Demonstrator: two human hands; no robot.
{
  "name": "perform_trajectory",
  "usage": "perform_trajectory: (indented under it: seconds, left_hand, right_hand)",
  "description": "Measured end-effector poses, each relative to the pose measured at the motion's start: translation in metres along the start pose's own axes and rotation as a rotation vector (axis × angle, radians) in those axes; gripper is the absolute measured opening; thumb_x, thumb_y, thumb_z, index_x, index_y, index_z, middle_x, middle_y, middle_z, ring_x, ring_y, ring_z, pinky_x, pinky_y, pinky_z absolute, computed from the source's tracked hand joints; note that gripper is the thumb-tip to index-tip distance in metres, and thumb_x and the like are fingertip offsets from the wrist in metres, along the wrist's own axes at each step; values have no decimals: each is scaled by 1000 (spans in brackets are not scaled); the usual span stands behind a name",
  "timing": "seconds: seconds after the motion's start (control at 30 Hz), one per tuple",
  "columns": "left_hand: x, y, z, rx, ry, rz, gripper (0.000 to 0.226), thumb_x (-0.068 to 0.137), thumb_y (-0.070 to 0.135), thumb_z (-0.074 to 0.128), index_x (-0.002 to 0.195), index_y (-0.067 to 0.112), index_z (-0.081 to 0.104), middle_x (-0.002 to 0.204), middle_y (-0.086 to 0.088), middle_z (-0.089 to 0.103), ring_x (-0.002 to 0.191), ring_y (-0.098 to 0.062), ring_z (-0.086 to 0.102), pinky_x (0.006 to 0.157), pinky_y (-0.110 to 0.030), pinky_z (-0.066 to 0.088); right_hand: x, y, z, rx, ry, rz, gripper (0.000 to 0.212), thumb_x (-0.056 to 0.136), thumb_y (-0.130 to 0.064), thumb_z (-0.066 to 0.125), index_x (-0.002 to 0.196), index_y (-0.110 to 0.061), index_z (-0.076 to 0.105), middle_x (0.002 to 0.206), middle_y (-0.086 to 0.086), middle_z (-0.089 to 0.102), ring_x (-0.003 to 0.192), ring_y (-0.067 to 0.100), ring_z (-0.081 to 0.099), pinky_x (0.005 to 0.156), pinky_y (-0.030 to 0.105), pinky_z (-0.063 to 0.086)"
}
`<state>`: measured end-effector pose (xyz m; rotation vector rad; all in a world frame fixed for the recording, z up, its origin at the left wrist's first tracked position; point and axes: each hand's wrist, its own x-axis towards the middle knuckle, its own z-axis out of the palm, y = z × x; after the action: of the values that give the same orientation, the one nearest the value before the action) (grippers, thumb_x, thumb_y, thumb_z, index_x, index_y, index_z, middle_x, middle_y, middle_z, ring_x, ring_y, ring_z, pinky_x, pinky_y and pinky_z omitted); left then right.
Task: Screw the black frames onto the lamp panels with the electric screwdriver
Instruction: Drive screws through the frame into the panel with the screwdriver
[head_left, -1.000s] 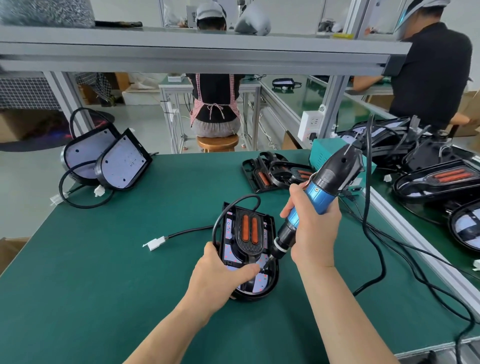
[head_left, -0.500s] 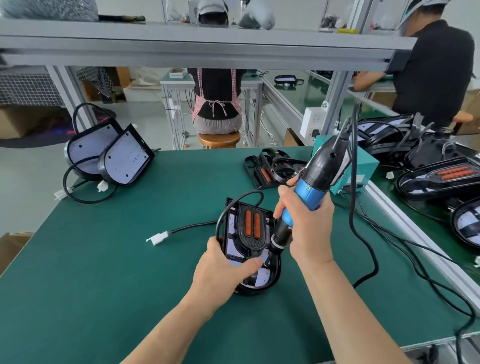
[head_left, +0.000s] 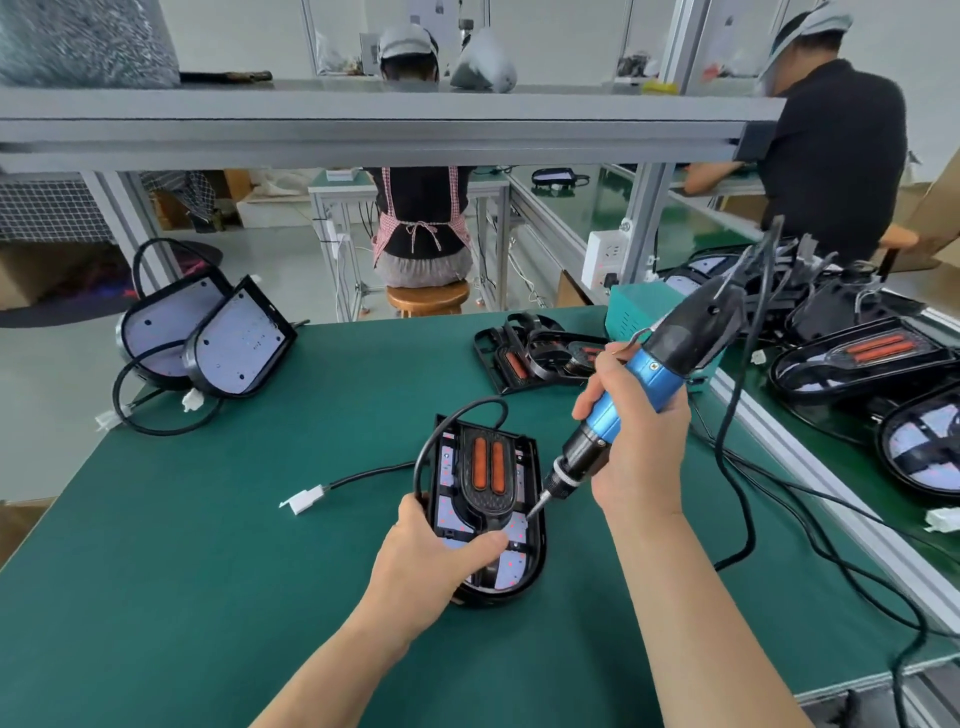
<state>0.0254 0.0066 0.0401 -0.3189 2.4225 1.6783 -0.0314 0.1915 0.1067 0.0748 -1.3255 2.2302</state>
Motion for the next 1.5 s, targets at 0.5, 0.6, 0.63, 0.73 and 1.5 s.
perform_trajectory:
  seconds: [0.5, 0.6, 0.63, 0.73, 1.5]
  left_hand:
    - [-11, 42, 12, 474, 302, 722, 19, 86, 18, 74, 102, 23, 65, 100, 15, 49, 100, -8, 44, 87, -18, 34]
    - [24, 74, 38, 710, 62, 759, 9, 95, 18, 62, 90, 20, 69, 90, 9, 57, 93, -13, 49, 87, -23, 37]
    - [39, 82, 49, 808, 26, 757, 13, 97, 20, 58, 95, 20, 70, 95, 6, 61, 97, -16, 51, 91, -27, 38]
    - [76, 103, 83, 1055, -66, 709, 21, 98, 22, 53, 108, 22, 72, 110, 0, 68, 109, -22, 56, 96, -33, 43]
    - [119, 95, 124, 1209, -274, 813, 12, 93, 5, 49, 99, 11, 58, 102, -7, 59, 95, -28, 55, 83, -39, 46]
  right_hand:
    - [53, 19, -117, 333, 574, 352, 20, 83, -25, 78, 91, -22, 61, 67, -7, 62, 55, 9, 58, 58, 23, 45]
    - [52, 26, -125, 367, 580, 397, 19, 82, -26, 79, 89, -23, 61, 69, -7, 62, 54, 9, 58, 59, 23, 44]
    - [53, 28, -126, 378, 571, 412, 17, 82, -26, 79, 87, -23, 62, 69, -7, 62, 54, 9, 58, 58, 24, 43]
    - [53, 30, -131, 432, 537, 423, 14, 86, -27, 76, 81, -22, 64, 68, -7, 61, 53, 8, 56, 56, 24, 41]
    - [57, 36, -138, 541, 517, 413, 13, 90, -30, 72, 86, -22, 63, 67, -7, 60, 51, 7, 54, 56, 23, 40]
